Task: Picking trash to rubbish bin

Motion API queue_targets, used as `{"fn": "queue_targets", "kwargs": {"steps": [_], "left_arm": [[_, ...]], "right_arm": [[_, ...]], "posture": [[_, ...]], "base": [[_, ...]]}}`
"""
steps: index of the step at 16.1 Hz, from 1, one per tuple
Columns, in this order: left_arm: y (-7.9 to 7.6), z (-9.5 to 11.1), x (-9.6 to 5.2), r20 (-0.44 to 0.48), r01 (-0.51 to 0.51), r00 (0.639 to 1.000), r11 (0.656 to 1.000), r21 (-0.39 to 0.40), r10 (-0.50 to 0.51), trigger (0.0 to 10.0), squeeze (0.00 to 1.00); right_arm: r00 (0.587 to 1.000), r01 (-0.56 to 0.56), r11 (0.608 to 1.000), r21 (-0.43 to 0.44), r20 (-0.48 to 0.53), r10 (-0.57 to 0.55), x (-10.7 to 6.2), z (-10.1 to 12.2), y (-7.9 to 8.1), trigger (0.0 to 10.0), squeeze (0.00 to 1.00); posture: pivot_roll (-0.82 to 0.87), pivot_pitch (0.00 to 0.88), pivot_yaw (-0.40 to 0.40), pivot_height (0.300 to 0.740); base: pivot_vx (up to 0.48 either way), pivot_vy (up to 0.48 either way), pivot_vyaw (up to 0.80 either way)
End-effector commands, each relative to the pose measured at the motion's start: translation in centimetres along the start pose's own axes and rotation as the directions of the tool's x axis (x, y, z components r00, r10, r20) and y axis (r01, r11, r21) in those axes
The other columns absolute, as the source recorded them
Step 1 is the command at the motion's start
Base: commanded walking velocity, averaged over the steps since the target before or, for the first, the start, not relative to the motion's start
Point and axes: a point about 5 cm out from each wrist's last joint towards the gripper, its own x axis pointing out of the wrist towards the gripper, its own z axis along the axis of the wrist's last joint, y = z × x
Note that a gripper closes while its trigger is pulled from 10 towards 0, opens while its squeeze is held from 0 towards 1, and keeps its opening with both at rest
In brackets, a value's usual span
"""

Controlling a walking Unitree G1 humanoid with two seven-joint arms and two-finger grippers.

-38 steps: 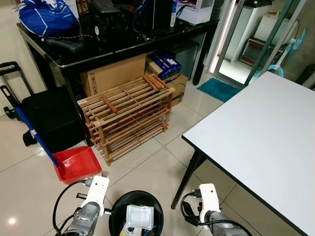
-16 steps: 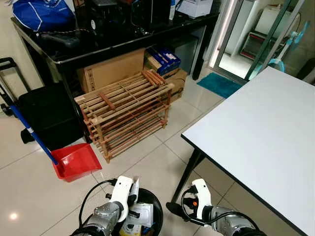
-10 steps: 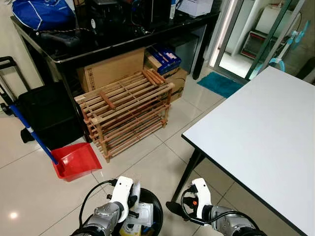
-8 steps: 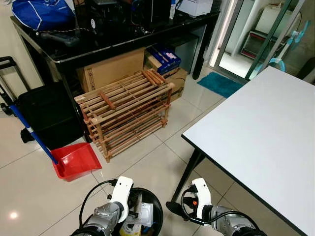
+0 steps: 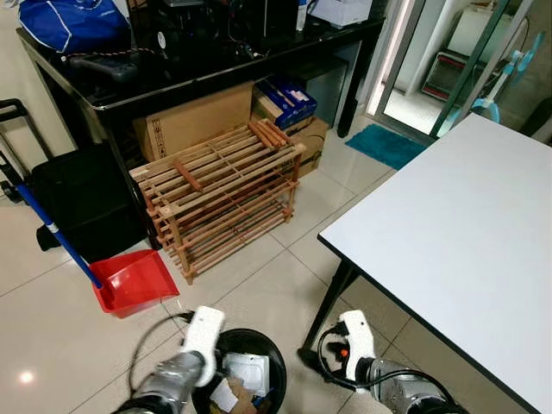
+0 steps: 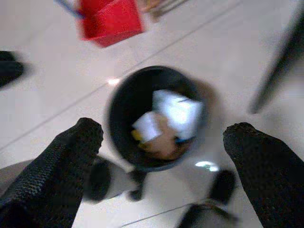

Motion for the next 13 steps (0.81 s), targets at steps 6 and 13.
{"fn": "queue_targets", "kwargs": {"steps": [6, 13], "left_arm": [[3.0, -2.3, -1.4, -0.023, -0.151, 0.988, 0.988, -0.039, 0.15, 10.0, 0.0], [2.7, -3.0, -1.5, -0.036, -0.238, 0.971, 0.971, -0.025, 0.237, 10.0, 0.0]], "right_arm": [[0.923, 0.377, 0.923, -0.078, -0.047, -0.382, -1.4, -2.0, -2.9, 10.0, 0.0], [0.888, 0.458, 0.889, -0.013, -0.052, -0.458, -1.6, -3.6, -2.7, 10.0, 0.0]], "posture": [[0.0, 0.034, -0.053, 0.74], [0.0, 0.006, -0.059, 0.74]], "base": [[0.0, 0.0, 0.0], [0.0, 0.0, 0.0]]}}
